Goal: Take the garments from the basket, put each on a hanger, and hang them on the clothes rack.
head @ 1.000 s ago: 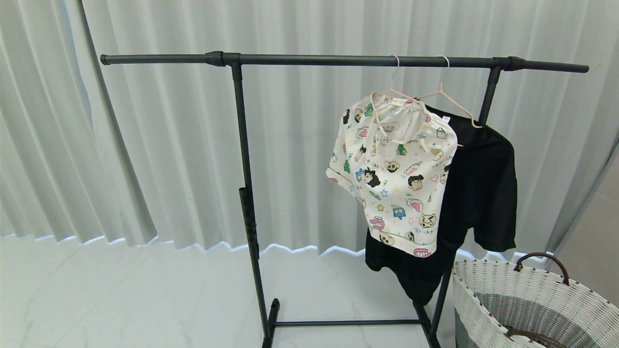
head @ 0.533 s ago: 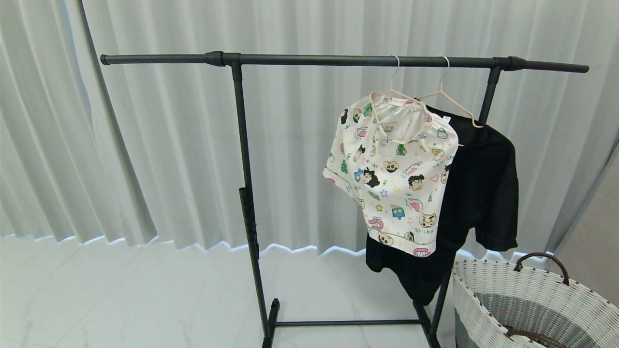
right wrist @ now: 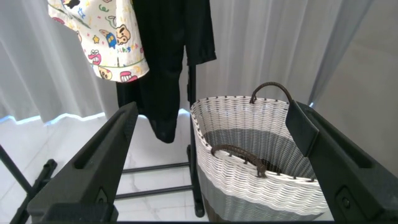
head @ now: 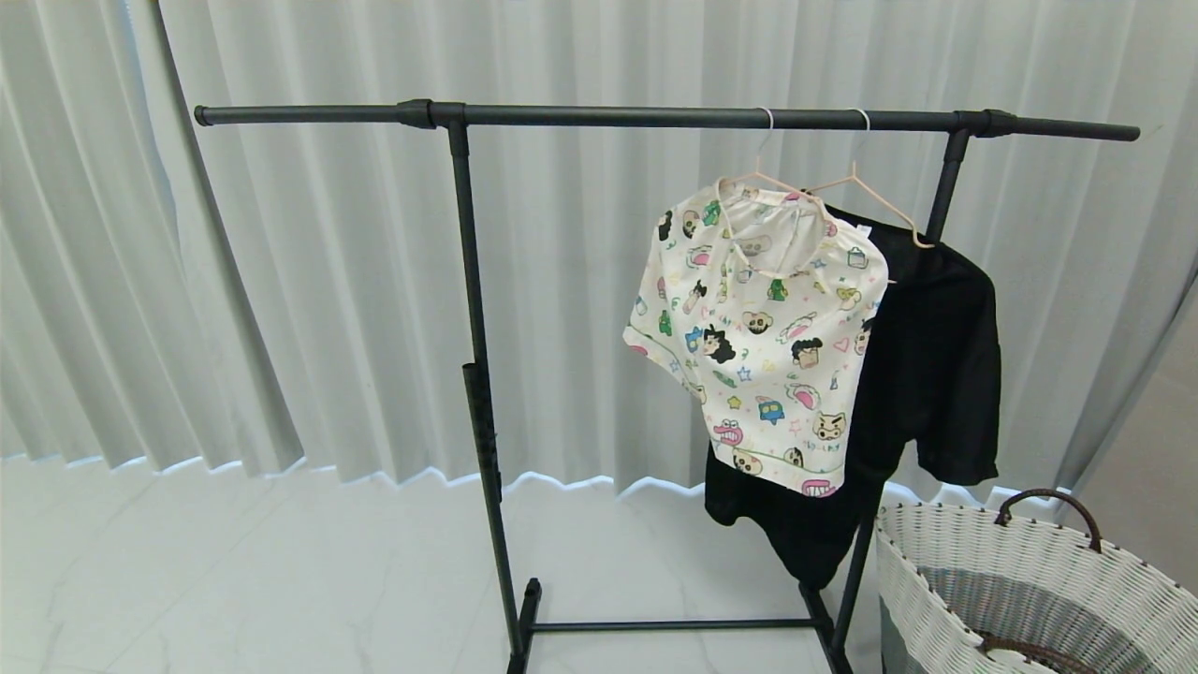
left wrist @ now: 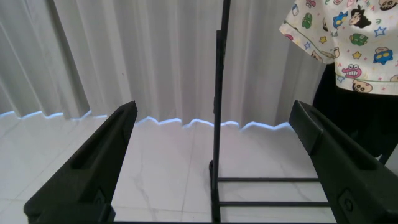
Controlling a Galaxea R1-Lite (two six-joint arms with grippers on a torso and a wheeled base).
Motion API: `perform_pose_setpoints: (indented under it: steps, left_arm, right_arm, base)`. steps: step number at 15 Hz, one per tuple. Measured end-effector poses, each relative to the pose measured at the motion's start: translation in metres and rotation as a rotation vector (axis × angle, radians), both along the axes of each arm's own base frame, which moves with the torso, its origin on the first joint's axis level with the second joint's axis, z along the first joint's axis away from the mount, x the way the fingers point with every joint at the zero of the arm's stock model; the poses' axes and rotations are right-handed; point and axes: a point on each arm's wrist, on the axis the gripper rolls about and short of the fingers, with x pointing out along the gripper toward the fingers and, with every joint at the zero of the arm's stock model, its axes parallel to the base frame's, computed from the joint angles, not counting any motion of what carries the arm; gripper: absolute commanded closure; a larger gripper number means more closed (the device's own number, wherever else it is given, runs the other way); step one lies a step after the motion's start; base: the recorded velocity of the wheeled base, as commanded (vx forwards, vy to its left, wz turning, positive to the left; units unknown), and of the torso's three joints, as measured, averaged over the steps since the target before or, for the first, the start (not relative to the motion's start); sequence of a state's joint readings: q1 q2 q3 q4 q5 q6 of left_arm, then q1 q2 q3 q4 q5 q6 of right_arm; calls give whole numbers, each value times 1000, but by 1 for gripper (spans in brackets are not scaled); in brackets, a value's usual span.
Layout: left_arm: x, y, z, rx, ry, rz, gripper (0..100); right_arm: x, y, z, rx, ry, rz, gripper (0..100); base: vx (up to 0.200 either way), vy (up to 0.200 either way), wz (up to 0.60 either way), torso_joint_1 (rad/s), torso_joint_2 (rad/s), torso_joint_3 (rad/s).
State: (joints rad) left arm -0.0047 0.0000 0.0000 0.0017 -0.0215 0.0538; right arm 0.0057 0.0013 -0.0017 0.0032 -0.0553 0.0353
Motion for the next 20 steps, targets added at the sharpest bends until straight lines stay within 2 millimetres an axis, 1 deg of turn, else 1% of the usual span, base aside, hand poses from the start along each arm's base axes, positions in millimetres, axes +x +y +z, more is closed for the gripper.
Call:
perform_pose_setpoints:
  steps: [20]
  left_arm:
    - [0, 0, 0, 0, 0, 0, 0]
  right_arm:
    - [0, 0, 0, 0, -1, 0, 0]
  base:
    - [0, 0, 0, 0, 0, 0]
